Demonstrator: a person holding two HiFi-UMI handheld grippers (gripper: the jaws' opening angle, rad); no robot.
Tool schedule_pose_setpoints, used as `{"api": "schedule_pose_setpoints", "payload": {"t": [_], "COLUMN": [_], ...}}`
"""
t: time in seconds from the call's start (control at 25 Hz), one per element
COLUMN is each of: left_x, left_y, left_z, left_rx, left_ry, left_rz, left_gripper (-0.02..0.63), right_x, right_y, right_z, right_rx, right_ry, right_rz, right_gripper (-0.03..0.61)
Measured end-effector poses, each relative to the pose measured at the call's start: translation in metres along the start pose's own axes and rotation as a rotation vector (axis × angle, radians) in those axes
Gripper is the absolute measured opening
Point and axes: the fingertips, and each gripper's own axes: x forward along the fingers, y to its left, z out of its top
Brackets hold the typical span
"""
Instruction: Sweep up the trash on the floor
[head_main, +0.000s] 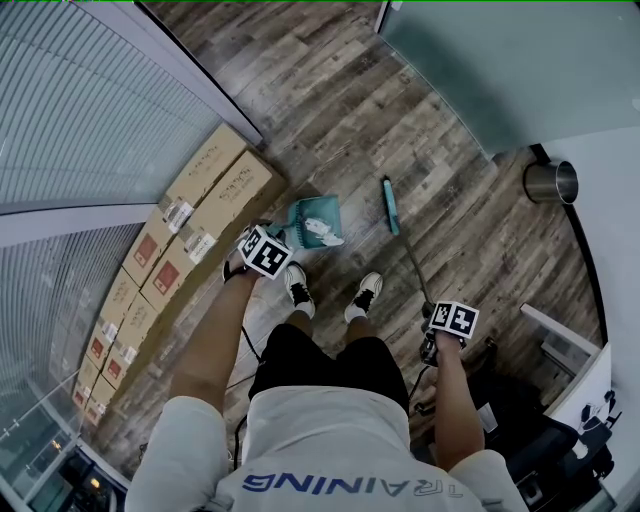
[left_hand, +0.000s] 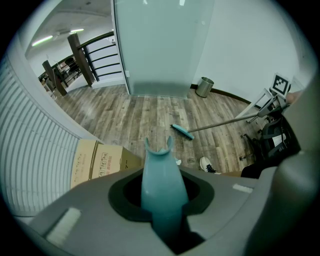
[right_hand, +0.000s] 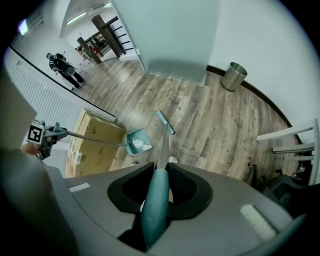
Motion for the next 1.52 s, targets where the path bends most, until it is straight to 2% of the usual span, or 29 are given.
{"api": "schedule_pose_setpoints", "payload": {"t": [0.16, 0.24, 0.44, 0.6, 0.68, 0.8, 0.88, 1.32, 1.52], "left_x": [0.001, 0.0, 0.0, -0.001, -0.001, 0.0, 0.0, -0.001, -0.001], "left_y": [0.0, 0.0, -0.001, -0.001, -0.001, -0.001, -0.002, -0.003, -0.004], "left_z": [0.0, 0.0, 0.001, 0.0, 0.0, 0.0, 0.0, -0.001, -0.002], "left_rx": [0.002, 0.002, -0.001, 0.0, 0.0, 0.0, 0.0, 0.001, 0.002], "left_ry": [-0.004, -0.004, -0.001, -0.006, -0.008, -0.006, -0.005, -0.007, -0.008], "left_rz": [0.0, 0.001, -0.001, 0.0, 0.001, 0.001, 0.0, 0.003, 0.001], "left_gripper": [0.091, 0.091, 0.091, 0.091, 0.091, 0.091, 0.091, 0.091, 0.092], "right_x": [0.017, 0.02, 0.035, 0.04, 0.042, 0.043, 0.043, 0.023, 0.012], "right_y": [-0.02, -0.009, 0.043, 0.074, 0.088, 0.113, 0.122, 0.123, 0.109], "right_z": [-0.001, -0.004, -0.038, -0.065, -0.071, -0.074, -0.071, -0.073, -0.07], "right_rx": [-0.081, -0.111, -0.094, -0.093, -0.023, 0.089, 0.1, 0.029, 0.001], "right_ry": [0.002, 0.005, 0.095, 0.11, 0.124, 0.164, 0.175, 0.192, 0.175], "right_rz": [-0.126, -0.141, -0.05, -0.02, 0.047, 0.206, 0.258, 0.277, 0.285], "right_gripper": [0.109, 0.107, 0.107, 0.106, 0.106, 0.106, 0.107, 0.107, 0.107]}}
